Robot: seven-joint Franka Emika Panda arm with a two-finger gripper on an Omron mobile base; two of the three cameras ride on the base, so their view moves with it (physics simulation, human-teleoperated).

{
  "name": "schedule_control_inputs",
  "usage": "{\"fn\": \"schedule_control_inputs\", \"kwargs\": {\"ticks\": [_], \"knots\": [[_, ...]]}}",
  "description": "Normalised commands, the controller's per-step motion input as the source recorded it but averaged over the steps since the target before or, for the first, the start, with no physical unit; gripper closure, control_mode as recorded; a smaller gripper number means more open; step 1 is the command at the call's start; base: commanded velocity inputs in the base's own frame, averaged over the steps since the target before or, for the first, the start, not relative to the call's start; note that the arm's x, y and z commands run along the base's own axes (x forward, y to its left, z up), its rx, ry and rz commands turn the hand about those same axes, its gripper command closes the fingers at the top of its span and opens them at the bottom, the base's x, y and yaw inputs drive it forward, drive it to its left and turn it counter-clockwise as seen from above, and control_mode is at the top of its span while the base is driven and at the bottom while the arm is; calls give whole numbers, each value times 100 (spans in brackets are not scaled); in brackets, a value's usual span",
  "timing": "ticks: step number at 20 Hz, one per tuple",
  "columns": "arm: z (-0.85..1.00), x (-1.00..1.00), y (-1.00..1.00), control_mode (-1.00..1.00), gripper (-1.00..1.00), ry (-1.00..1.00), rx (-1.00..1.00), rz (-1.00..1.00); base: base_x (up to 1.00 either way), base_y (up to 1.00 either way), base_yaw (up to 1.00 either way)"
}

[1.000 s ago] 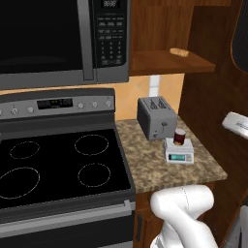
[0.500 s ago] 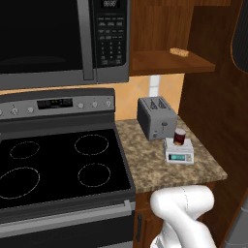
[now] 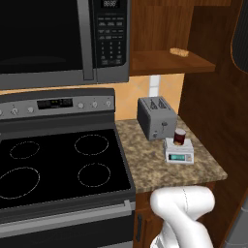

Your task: Pick the canned food and place it on the digital scale for weighing, and close the cabinet.

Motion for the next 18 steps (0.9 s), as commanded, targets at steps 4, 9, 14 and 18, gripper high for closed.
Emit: {"fn": "schedule_control_inputs", "kwargs": {"ticks": [4,9,14,18], "knots": [[-38,100,-31,-100,-100,0,35,0,0,0,0],[-13,73,-97,-100,-100,0,33,1,0,0,0],[-13,70,-97,-100,-100,0,26,3,0,0,0],[-5,65,-66,-100,-100,0,19,4,0,0,0]]}}
